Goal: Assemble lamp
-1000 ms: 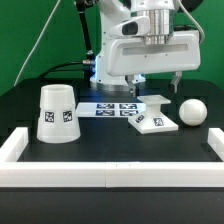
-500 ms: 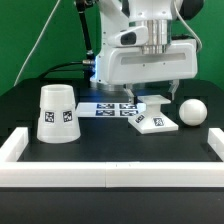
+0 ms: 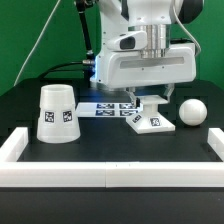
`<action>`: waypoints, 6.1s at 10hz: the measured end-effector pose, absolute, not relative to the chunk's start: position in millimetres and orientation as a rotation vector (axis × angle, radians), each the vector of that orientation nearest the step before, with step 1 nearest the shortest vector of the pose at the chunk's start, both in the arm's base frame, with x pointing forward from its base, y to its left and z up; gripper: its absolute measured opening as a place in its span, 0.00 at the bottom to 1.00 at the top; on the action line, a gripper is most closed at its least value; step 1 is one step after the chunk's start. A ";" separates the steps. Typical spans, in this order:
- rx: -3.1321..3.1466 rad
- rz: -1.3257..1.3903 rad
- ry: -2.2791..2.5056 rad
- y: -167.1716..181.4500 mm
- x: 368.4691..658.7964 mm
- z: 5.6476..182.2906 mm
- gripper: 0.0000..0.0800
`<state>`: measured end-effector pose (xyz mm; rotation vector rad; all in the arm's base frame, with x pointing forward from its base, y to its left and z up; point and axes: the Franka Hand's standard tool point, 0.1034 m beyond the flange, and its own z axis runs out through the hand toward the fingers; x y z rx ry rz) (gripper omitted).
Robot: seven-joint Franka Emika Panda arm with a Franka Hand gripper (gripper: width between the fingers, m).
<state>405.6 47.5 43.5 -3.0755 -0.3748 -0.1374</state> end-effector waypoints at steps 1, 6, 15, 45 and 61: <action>-3.076 -0.137 -0.375 47.5 405.6 43.5 0.67; -3.076 -0.137 -0.375 47.5 405.6 43.5 0.67; -3.047 -0.381 -0.306 66.9 522.3 44.8 0.67; -3.025 -0.445 -0.089 119.3 462.7 58.8 0.87; -2.871 0.437 0.492 130.5 436.8 54.1 0.87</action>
Offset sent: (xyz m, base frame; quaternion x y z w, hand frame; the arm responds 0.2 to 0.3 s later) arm 0.0000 0.0000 0.0000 0.0000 0.0000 0.0000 1.0000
